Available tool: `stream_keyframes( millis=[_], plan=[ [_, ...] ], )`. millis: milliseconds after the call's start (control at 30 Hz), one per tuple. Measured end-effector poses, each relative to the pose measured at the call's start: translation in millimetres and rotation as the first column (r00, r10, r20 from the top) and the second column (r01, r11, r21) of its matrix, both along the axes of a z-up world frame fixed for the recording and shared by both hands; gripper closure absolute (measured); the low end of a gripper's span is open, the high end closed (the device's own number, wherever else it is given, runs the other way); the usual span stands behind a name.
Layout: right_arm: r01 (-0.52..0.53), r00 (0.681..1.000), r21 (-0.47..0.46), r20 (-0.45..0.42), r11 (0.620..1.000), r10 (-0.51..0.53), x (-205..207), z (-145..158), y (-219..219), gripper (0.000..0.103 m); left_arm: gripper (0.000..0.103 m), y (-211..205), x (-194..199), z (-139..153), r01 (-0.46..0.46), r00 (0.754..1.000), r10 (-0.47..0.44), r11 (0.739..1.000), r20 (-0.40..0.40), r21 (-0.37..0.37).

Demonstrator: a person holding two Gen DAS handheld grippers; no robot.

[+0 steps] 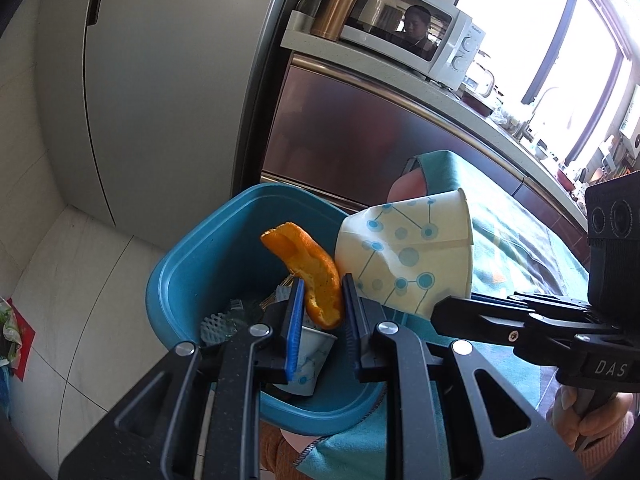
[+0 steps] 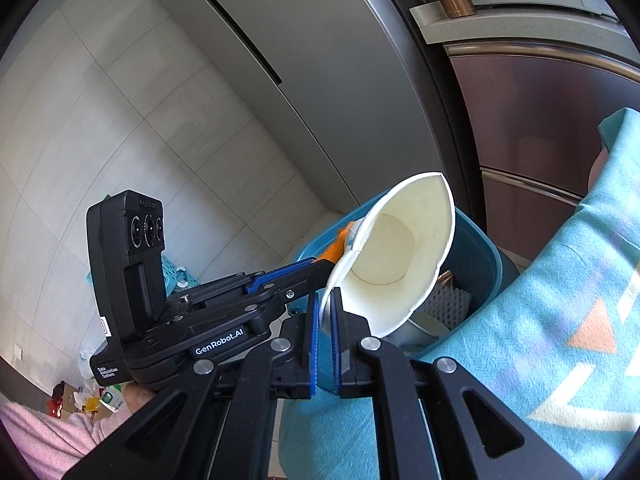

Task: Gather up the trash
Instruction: 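Carry the peel and cup over the teal bin with both tools, then open both tools over the teal bin to drop peel and cup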

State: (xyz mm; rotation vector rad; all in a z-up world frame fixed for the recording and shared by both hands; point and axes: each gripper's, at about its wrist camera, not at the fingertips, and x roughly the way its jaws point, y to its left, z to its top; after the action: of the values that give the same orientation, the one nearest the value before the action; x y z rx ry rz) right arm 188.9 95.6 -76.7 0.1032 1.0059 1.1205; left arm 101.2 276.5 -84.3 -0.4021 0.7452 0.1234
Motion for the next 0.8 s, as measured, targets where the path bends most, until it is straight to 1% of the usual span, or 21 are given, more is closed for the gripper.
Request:
stream_keyframes(
  millis=[200, 533, 667, 800],
  plan=[
    [-0.014, 1.000, -0.043, 0.000, 0.999, 0.014, 2, -1, 20, 0.098, 0.083, 4, 5, -9, -0.015, 1.000, 0.014, 1.000, -0.015, -0.025],
    [-0.017, 0.999, -0.138, -0.030, 0.990, 0.013, 13, -12, 58, 0.097, 0.082, 6, 23, -25, -0.013, 0.999, 0.012, 0.999, -0.051, -0.030],
    [-0.014, 0.998, -0.175, -0.055, 0.985, 0.004, 16, -16, 65, 0.094, 0.082, 7, 26, -31, -0.016, 0.998, 0.014, 0.999, -0.063, -0.035],
    [-0.014, 0.999, -0.180, -0.042, 0.984, 0.007, 10, -10, 69, 0.092, 0.078, 9, 26, -35, -0.020, 0.998, 0.018, 0.999, -0.064, -0.041]
  ],
)
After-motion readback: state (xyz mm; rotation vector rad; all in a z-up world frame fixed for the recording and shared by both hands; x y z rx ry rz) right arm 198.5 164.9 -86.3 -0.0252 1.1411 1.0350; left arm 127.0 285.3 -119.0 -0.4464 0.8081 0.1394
